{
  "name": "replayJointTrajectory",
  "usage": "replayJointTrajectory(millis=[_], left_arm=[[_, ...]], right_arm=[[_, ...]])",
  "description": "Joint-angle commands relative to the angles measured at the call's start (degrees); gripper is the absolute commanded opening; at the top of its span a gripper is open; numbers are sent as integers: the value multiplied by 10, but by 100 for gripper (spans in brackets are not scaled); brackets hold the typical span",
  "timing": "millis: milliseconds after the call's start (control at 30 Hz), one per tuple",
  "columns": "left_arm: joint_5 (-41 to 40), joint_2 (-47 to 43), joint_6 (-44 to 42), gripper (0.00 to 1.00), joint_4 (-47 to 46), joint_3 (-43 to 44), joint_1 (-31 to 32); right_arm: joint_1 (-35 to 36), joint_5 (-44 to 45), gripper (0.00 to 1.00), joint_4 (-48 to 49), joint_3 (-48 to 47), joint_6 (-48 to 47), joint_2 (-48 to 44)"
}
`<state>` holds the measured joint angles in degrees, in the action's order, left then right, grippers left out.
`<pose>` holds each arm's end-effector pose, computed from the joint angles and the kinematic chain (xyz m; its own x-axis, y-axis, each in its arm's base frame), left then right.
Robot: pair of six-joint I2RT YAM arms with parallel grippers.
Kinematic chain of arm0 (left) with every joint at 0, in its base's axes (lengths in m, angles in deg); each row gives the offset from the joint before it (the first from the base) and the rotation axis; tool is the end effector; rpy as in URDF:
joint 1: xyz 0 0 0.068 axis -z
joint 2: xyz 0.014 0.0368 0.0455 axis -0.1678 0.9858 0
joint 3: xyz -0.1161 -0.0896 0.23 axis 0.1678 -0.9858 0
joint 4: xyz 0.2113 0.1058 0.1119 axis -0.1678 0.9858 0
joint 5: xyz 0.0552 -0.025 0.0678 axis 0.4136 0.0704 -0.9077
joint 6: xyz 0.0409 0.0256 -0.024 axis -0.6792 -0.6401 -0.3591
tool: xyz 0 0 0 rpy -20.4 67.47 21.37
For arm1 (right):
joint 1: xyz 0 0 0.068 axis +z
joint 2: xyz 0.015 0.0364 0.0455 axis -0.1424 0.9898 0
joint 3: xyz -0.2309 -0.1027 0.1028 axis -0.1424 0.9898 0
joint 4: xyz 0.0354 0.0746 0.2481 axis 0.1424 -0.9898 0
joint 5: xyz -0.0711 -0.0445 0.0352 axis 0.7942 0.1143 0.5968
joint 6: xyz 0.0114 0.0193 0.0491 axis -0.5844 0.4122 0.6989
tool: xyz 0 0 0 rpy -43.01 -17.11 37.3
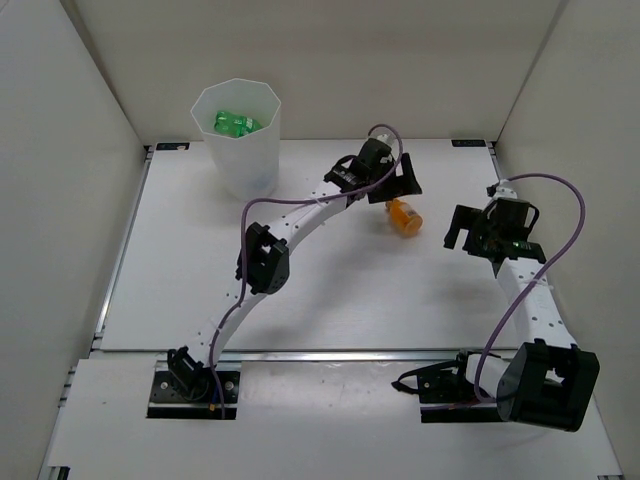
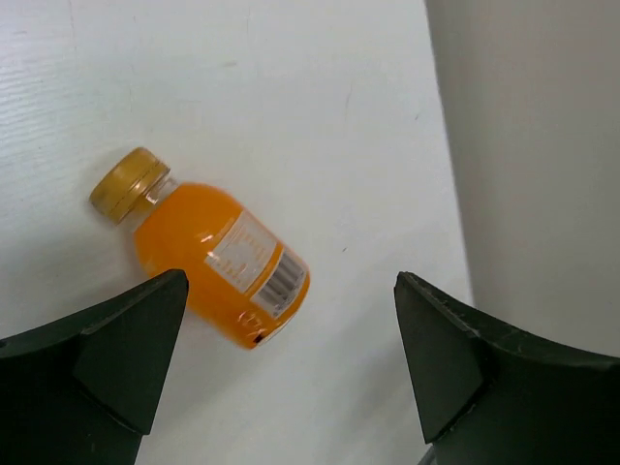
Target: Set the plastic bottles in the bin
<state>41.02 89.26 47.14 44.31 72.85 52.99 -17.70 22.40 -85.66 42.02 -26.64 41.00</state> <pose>0.4214 -0.4059 0.2254 -0.8367 -0.1156 -0.5353 0.2931 0.7311 -0.6161 0.2344 -0.0349 0.2622 -0.6500 0.2076 -0.7311 0.1388 0.9782 0.1543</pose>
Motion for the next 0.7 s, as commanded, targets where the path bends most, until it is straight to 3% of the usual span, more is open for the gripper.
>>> replayJointTrajectory(millis=[0,33,100,200,333,500,567,600,667], left_arm=[[-57,28,110,98,27,45,-6],[-75,23,124,99,0,-4,-1],[-92,27,143,98,-37,-24,10],[-98,59,126,99,14,28,18],[-137,45,119,99,7,-16,21],[-161,71,94,99,37,11,35],[-167,70,91,92,49,0,35],[-171,69,81,83,60,-2,33],[-179,71,71,50,76,6,32]], right_arm=[[-3,14,100,17,-30,-13,12],[-3,18,99,19,-31,-14,13],[-2,16,99,21,-36,-17,19],[-6,11,99,21,-41,-20,22],[-6,10,99,41,-28,-18,11],[-9,5,99,56,-2,-11,-15],[-11,10,99,57,3,-10,-20],[-12,12,99,57,5,-3,-30],[-15,12,100,60,14,-4,-41]])
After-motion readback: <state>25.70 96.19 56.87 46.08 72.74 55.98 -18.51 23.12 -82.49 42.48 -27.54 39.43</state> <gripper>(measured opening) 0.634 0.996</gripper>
